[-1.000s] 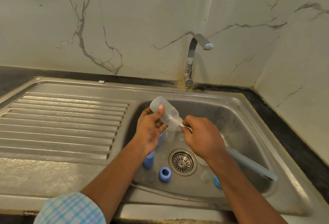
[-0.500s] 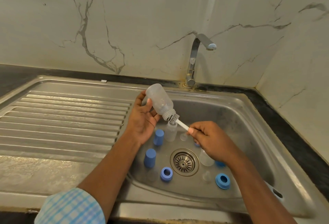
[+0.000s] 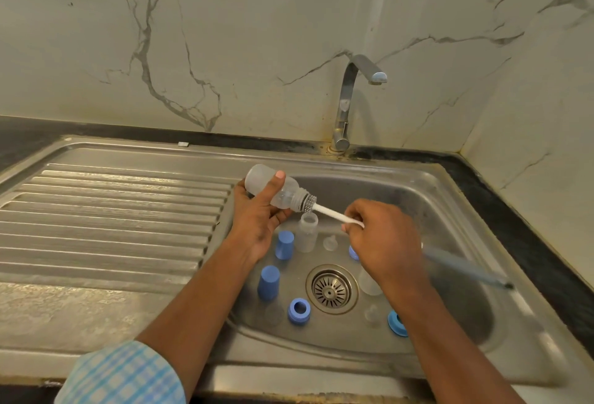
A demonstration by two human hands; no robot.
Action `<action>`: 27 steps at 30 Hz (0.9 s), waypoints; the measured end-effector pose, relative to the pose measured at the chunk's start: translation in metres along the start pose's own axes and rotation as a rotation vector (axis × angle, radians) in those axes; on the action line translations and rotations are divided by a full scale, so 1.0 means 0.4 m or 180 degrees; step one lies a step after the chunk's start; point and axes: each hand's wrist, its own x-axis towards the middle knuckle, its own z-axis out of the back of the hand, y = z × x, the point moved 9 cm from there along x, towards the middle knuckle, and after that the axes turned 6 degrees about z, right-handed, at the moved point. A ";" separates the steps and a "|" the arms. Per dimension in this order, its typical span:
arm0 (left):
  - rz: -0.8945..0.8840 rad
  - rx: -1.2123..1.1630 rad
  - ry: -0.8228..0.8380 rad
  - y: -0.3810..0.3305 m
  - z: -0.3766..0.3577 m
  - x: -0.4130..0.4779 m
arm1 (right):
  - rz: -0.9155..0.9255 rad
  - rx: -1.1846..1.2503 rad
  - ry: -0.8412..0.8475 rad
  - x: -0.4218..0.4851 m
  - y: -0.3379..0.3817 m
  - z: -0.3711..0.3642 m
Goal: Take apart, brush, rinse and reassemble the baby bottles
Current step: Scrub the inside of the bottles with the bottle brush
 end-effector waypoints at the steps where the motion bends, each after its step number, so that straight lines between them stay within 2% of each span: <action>1: 0.0029 -0.0049 0.0022 0.002 0.000 0.001 | -0.0024 -0.0013 -0.0105 0.002 -0.004 0.007; 4: 0.0176 -0.0144 0.0212 0.015 -0.013 -0.006 | 0.0196 -0.0002 -0.0264 0.005 0.010 0.015; 7: 0.0332 0.0000 0.0589 0.051 -0.050 -0.027 | 0.0384 -0.0198 -0.0122 0.001 0.041 0.000; 12: 0.0378 -0.0394 0.1031 0.058 -0.082 -0.039 | 0.0157 -0.0007 0.0109 0.008 0.024 -0.016; 16: 0.0447 -0.0522 0.1110 0.065 -0.086 -0.045 | 0.0140 0.0031 0.0241 0.005 0.028 -0.031; 19: 0.0489 -0.0194 0.1183 0.071 -0.090 -0.050 | 0.0131 0.0035 0.0159 0.006 0.028 -0.026; 22: 0.0514 0.0230 0.0937 0.088 -0.082 -0.050 | 0.0282 -0.0095 0.0184 0.002 0.048 -0.029; 27: 0.0409 0.0169 0.0716 0.051 -0.057 -0.028 | 0.0382 -0.0059 0.0415 -0.003 0.056 -0.039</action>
